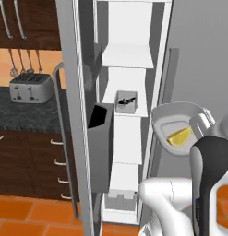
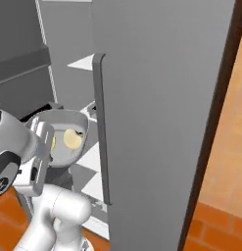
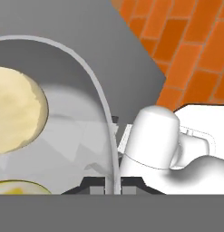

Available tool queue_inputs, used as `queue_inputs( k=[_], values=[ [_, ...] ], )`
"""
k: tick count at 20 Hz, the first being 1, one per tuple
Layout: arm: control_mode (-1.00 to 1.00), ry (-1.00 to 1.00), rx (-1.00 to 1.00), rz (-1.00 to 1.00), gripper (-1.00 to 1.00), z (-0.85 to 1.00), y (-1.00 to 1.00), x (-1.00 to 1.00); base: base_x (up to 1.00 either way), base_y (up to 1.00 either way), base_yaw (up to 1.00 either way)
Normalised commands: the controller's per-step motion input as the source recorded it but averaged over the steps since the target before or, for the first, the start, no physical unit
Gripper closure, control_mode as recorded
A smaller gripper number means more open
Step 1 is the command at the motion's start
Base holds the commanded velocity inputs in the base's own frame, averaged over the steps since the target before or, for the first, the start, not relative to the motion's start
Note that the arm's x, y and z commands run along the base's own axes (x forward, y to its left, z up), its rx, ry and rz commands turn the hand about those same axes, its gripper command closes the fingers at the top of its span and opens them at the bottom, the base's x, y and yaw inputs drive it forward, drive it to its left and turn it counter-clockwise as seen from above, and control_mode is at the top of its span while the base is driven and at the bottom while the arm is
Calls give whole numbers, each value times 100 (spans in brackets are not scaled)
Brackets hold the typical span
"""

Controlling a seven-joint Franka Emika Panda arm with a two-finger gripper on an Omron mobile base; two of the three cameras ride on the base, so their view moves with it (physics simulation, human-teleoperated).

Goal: Take the meat container that has the fish and place it on the second highest rack of the freezer. Then take the vegetable container that has the lemon wedge and mushroom and place it on the highest rack of the freezer.

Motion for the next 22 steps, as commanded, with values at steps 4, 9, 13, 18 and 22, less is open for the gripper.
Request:
queue_inputs(
  k=[4, 9, 13, 18, 22],
  values=[
    [100, 0, 0, 0, 100, 0, 0, 0, 35, 7, 48],
    [100, 0, 0, 0, 100, 0, 0, 0, 38, 0, 30],
    [100, 0, 0, 0, 100, 0, 0, 0, 33, 37, 18],
    [100, 0, 0, 0, 100, 0, 0, 0, 42, 16, 12],
    [100, 0, 0, 0, 100, 0, 0, 0, 32, -2, 8]
  ],
)
